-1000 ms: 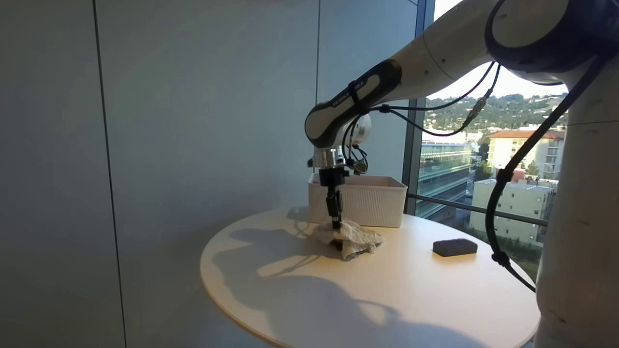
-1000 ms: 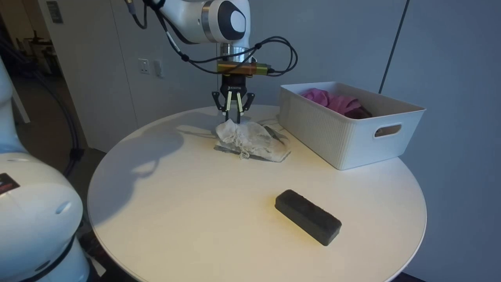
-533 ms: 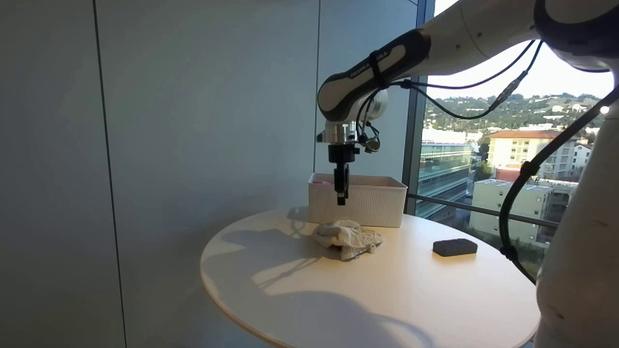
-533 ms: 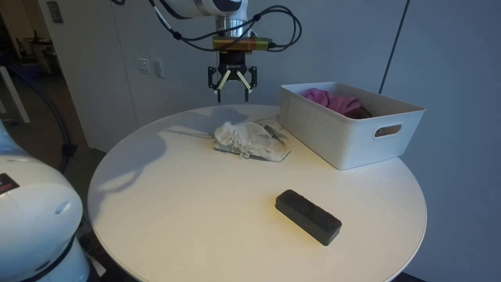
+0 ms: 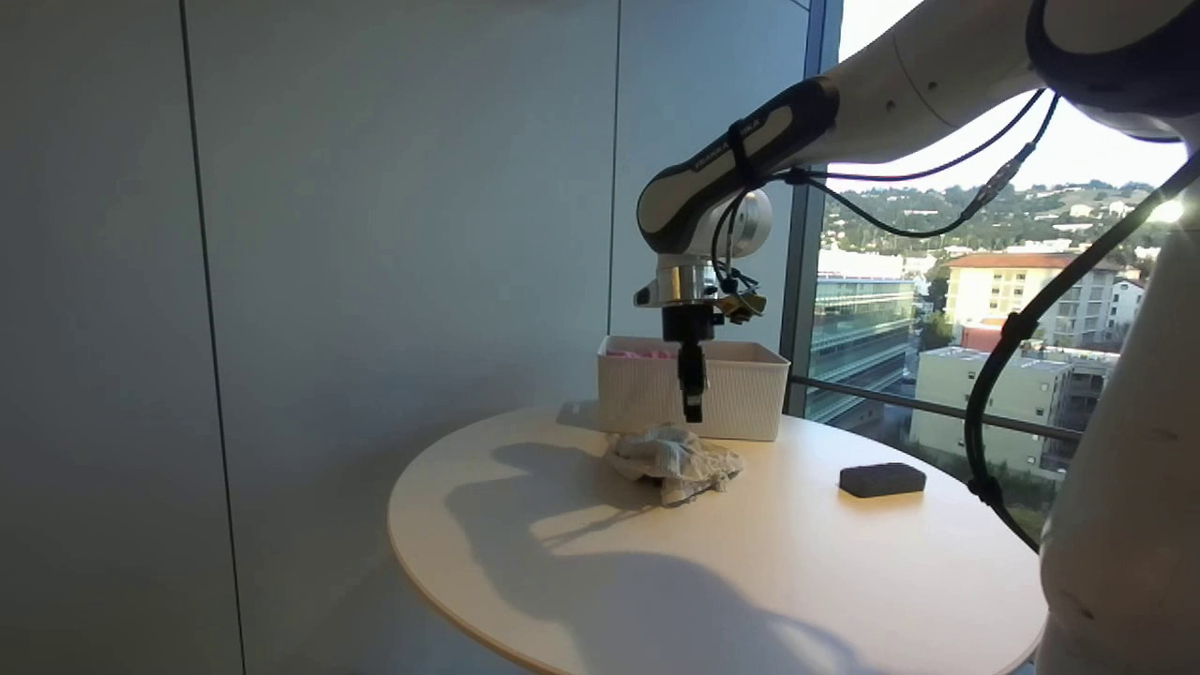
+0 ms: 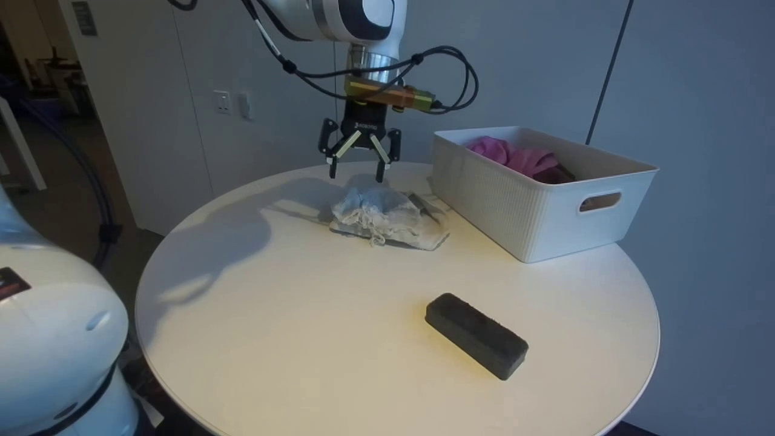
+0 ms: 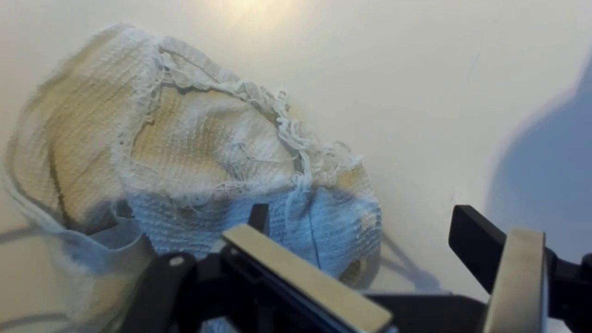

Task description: Remove the white towel from the box, use it to wipe the table and then remove the rest of the towels from the box and put them on the table

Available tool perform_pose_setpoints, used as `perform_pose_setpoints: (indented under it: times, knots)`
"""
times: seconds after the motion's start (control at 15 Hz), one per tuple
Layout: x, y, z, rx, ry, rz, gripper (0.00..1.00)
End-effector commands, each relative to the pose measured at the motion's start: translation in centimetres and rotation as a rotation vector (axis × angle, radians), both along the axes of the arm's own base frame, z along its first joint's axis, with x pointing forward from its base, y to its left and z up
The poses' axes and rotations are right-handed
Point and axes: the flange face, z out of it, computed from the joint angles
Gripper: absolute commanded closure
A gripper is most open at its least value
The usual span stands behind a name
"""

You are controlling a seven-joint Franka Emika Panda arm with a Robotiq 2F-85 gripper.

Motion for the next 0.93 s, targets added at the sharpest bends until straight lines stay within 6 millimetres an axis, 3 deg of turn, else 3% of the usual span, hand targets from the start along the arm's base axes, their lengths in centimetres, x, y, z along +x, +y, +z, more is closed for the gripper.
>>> perform_pose_setpoints:
  times: [0.0, 0.27, 0.33, 0.53, 0.87]
  knots:
    - [1.1, 1.0, -3.4, 0.028, -0.039, 0.043, 0.00]
    - [2.6, 1.6, -7.4, -0.010, -0.130, 0.055, 0.00]
    - [2.9, 1.7, -8.2, -0.017, -0.146, 0.061, 0.19]
    - [3.0, 2.1, -9.8, -0.024, -0.153, 0.093, 0.40]
    - [2.0, 3.8, -10.7, 0.143, -0.061, 0.220, 0.78]
